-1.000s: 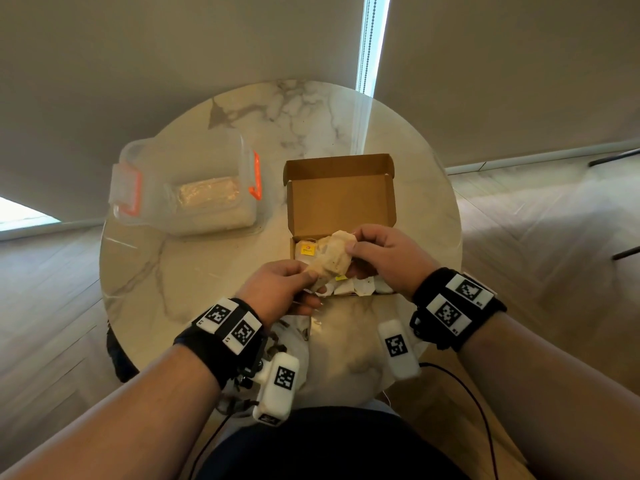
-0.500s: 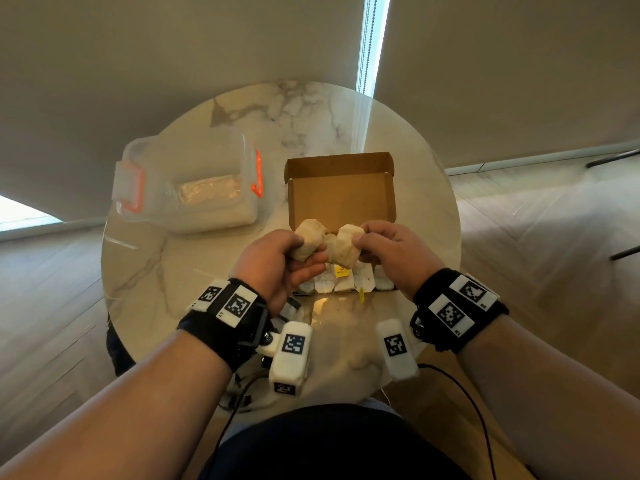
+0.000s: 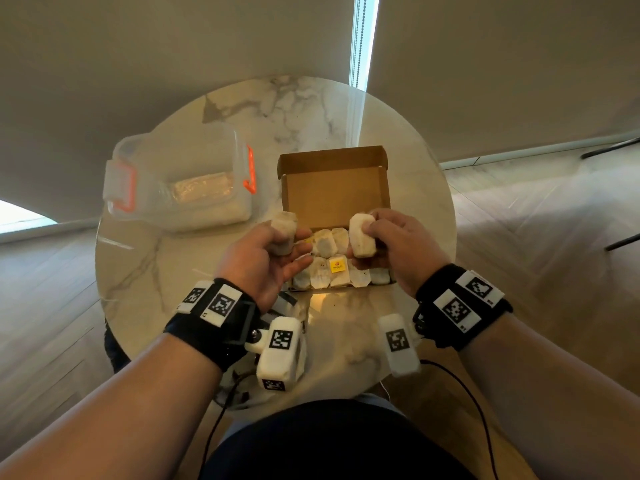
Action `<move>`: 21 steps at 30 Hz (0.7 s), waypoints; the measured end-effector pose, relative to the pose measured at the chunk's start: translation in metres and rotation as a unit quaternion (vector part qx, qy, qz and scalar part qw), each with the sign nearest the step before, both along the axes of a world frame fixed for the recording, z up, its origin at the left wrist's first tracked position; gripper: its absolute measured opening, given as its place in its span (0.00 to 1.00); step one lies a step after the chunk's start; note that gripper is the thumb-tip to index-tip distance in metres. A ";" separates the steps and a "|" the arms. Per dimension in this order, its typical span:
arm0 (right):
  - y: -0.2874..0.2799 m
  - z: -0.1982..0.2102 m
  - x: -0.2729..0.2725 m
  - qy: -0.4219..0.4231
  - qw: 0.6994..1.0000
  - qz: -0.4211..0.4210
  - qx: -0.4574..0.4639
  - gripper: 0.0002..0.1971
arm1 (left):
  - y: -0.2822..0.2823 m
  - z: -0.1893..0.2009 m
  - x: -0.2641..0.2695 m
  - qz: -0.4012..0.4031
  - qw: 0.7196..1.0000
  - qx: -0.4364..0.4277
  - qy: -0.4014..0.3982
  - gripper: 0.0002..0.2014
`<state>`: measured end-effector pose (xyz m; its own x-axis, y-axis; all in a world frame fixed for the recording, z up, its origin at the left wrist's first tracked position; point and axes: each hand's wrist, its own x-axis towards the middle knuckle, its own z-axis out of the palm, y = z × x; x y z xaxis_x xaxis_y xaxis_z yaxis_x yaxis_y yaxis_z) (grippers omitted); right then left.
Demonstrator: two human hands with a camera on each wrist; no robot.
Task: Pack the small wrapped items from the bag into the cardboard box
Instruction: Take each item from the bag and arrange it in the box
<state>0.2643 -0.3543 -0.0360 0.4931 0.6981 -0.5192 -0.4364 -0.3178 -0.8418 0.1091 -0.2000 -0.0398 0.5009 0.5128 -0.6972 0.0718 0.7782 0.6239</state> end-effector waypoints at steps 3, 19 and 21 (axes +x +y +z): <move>0.008 -0.005 -0.007 0.000 0.997 0.073 -0.015 0.10 | -0.013 0.008 0.010 -0.110 0.991 0.076 0.009 0.14; -0.012 -0.070 0.015 -0.285 0.936 0.001 -0.206 0.14 | -0.015 -0.023 0.006 -0.080 0.988 0.077 0.111 0.05; -0.001 -0.076 0.021 -0.317 0.922 0.025 -0.219 0.13 | -0.012 -0.021 -0.001 -0.074 0.987 0.082 0.119 0.07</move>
